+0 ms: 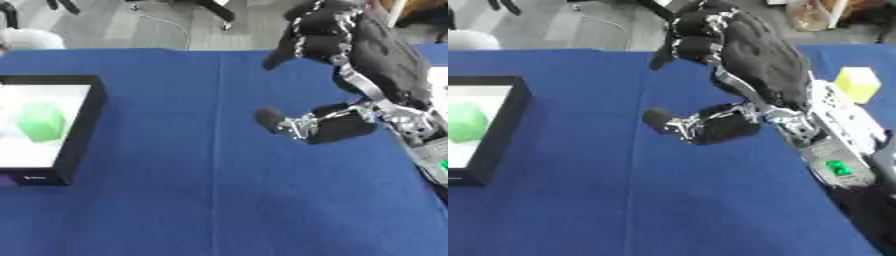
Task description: Pick up the objects with one hand, pass them to the other hand, and then place them into the box on the other side of the table.
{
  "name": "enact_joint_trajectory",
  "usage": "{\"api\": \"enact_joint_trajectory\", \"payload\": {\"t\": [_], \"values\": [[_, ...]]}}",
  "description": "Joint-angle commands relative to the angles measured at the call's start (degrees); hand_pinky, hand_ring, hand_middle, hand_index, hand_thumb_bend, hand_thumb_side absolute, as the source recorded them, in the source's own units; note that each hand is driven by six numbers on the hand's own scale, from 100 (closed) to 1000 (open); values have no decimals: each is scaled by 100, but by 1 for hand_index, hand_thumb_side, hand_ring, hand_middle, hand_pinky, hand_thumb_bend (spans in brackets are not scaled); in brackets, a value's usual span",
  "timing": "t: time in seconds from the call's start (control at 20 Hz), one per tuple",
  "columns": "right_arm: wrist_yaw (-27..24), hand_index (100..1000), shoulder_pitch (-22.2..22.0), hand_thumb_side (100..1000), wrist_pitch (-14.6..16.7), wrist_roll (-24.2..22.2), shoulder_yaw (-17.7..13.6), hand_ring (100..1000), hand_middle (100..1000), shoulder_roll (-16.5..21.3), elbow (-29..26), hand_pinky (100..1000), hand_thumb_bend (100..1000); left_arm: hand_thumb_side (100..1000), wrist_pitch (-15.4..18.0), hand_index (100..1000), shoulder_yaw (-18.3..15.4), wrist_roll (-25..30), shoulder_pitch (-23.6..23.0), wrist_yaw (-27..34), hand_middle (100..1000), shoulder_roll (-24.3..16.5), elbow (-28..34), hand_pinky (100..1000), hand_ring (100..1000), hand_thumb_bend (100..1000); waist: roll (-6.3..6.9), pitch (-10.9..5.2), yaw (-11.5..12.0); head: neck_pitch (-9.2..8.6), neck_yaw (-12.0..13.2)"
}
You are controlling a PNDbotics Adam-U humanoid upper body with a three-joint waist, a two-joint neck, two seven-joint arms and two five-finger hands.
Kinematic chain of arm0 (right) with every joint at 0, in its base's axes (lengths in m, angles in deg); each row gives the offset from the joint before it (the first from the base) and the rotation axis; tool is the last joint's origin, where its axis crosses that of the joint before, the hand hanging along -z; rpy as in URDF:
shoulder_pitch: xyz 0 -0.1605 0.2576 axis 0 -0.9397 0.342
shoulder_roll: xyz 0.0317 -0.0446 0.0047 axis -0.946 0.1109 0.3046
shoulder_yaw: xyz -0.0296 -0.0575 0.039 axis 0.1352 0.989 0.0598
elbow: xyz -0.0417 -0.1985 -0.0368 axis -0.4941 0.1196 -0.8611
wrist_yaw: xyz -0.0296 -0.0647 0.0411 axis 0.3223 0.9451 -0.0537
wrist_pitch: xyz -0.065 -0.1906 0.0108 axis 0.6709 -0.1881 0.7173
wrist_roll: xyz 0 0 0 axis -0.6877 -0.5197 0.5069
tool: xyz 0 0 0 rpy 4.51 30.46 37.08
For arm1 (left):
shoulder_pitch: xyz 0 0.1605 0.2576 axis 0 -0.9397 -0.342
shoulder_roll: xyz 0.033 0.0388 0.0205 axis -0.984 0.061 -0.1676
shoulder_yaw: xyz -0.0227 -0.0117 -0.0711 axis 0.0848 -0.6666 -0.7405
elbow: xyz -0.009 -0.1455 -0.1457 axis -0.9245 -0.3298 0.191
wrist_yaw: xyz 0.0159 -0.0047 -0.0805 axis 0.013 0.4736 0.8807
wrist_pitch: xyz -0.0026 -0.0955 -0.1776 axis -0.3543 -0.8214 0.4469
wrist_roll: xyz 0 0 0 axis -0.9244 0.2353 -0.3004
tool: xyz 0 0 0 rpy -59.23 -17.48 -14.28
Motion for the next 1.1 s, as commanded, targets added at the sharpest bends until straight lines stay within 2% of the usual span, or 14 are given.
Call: {"api": "enact_joint_trajectory", "payload": {"t": [0.05, 0.1, 0.2, 0.3, 0.4, 0.5, 0.65, 0.85, 1.1], "values": [[-33, 610, 61, 491, 2, -21, -59, 520, 474, 90, -87, 730, 359, 484, -92, 875, -124, 152, 64, -301, 731, -278, -141, 819, 714, 680, 80, -163, -6, -14, 212], [-32, 610, 58, 492, 1, -23, -61, 519, 474, 92, -87, 730, 358, 544, -131, 920, -155, 187, 49, -397, 778, -273, -195, 845, 759, 751, 79, -164, -5, -14, 234], [-29, 609, 51, 492, -2, -22, -67, 519, 473, 96, -87, 729, 358, 582, -190, 945, -238, 218, 20, -593, 810, -245, -265, 860, 785, 781, 76, -166, -2, -14, 250], [-21, 610, 39, 493, -4, -16, -79, 520, 474, 105, -87, 730, 356, 608, -198, 949, -395, 178, -1, -1003, 824, -141, -248, 868, 797, 773, 69, -170, 9, -14, 253], [-2, 612, 20, 493, -9, 2, -106, 523, 477, 127, -87, 731, 355, 615, -111, 940, -669, 68, -2, -2014, 822, 129, -96, 866, 794, 754, 58, -173, 29, -14, 255], [31, 615, -5, 494, -25, 39, -155, 528, 481, 179, -87, 732, 357, 627, 10, 924, -897, -69, -45, -2322, 814, 352, 167, 862, 788, 719, 48, -173, 48, -14, 252], [86, 622, -41, 495, -88, 129, -281, 538, 491, 323, -87, 734, 359, 634, 263, 896, -1068, -264, -160, -1858, 793, 605, 754, 848, 769, 673, 29, -168, 62, -14, 239], [94, 639, -124, 496, -261, 247, -513, 552, 507, 631, -87, 737, 366, 632, 552, 865, -1103, -394, -285, -836, 764, 921, 1591, 824, 742, 627, 1, -155, 63, -14, 209], [-33, 686, -469, 487, -711, 227, -904, 578, 546, 1141, -87, 749, 391, 640, 666, 824, -1021, -421, -302, 234, 728, 1407, 2468, 794, 705, 561, -64, -134, 43, -14, 35]]}}
